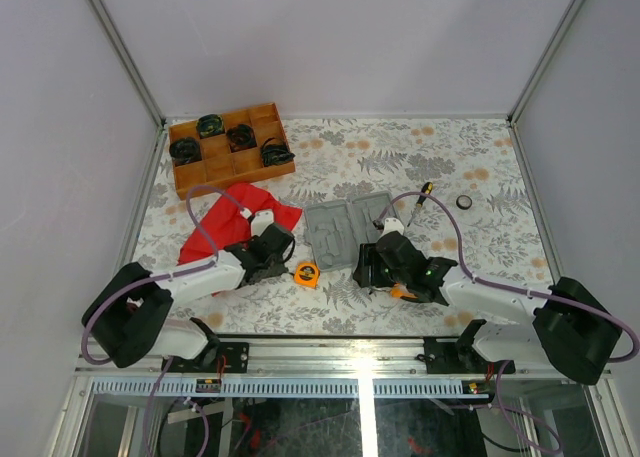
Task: Sort the tools into containers
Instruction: Pick up the engineering item from the center of the board.
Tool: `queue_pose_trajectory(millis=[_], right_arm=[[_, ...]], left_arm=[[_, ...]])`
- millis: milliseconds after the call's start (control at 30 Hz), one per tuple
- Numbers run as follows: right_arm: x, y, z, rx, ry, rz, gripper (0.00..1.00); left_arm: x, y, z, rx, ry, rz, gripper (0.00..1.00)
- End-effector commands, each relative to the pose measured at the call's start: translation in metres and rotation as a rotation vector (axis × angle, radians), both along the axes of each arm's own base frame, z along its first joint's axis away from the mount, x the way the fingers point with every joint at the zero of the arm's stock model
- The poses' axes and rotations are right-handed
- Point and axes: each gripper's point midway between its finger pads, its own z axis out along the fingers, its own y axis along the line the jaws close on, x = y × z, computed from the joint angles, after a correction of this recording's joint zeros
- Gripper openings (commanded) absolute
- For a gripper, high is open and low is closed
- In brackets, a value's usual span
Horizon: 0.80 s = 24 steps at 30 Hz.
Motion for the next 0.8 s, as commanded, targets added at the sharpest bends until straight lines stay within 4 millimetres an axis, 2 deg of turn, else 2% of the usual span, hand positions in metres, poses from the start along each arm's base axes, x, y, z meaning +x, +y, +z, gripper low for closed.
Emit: queue_pose_trajectory(millis=[0,167,500,600,667,767], right_arm=[[0.013,0.015,0.017,0.042,-0.046,-0.007,0.63],[0.015,0.023,0.016,0.048,-0.038,0.006,0.64],[0.017,0.033,0.016,0.048,-0.039,0.019,0.64],[0.017,0.033,0.015,0.045,-0.040,0.017,0.65],[0.018,0.033,0.016,0.045,-0.043,0.017,0.65],[0.018,0.032,0.018,0.042,-0.048,0.017,0.65]], left_arm=[[-0.008,0.002,-0.003,-0.044,0.020,0.041,0.00],[-0.016,0.005,-0.005,-0.057,0.040,0.068,0.00],[-0.044,-0.005,0.006,-0.129,0.042,0.092,0.00],[-0.043,0.000,0.017,-0.135,0.009,0.112,0.00],[-0.038,0.003,0.028,-0.131,-0.030,0.115,0.04],[-0.027,0.006,0.053,-0.127,-0.099,0.120,0.05]])
